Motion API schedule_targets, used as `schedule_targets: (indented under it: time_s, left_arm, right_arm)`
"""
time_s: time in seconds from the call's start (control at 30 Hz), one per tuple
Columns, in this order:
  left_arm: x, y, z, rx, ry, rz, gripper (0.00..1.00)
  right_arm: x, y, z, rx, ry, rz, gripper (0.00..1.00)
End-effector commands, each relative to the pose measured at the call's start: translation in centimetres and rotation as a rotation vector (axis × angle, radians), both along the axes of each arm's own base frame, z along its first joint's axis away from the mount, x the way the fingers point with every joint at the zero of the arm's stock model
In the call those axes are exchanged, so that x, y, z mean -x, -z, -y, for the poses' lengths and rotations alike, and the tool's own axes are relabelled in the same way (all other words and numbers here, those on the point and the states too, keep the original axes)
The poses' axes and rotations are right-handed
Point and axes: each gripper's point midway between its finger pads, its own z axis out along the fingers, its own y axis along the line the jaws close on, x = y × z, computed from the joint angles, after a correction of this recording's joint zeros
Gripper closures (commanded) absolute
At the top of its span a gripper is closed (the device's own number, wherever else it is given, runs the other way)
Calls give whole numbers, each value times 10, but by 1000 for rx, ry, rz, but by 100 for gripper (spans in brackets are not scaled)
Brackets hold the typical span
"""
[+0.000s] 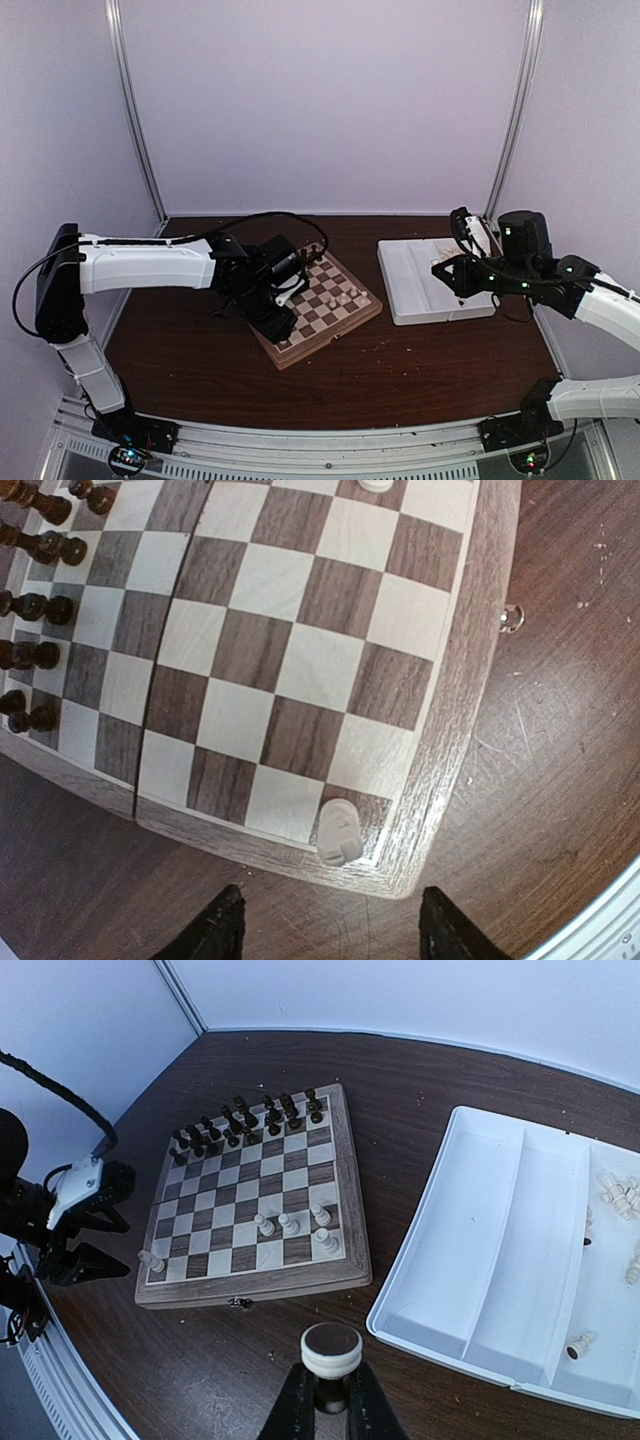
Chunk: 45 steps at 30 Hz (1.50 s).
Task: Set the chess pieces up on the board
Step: Pick up the chess piece from the chessboard.
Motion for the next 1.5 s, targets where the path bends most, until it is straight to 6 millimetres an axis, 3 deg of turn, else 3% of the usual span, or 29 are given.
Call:
schedule_targets:
  time_s: [0.0,0.13,0.53,0.73,0.9,1.07,1.23,1.47]
  left_arm:
    - [-3,8,12,13,42,-19,43]
    - [-6,14,16,1,48,-31,52]
    - [-13,27,12,-44,24,-18,58]
    - [-14,29,12,-48,22,-21,71]
    - [-14,25,13,-40,22,-18,90]
    - [-13,17,15,-27,27,-22,93]
    - [-16,8,29,32,33,-20,92]
    - [-32,1,66,114,57,-12,92]
  right_arm:
    - [-1,-15,1,-16,1,26,99]
    - [0,-16,3,-10,4,29,99]
    - [0,-13,3,-5,8,25,99]
    - [0,-15,4,-4,10,28,99]
    - [0,-13,5,-2,12,25,99]
    - [-1,-12,4,-3,12,23,99]
    - [-2,-12,3,-4,13,23,99]
    - [-2,-12,2,-4,10,21,99]
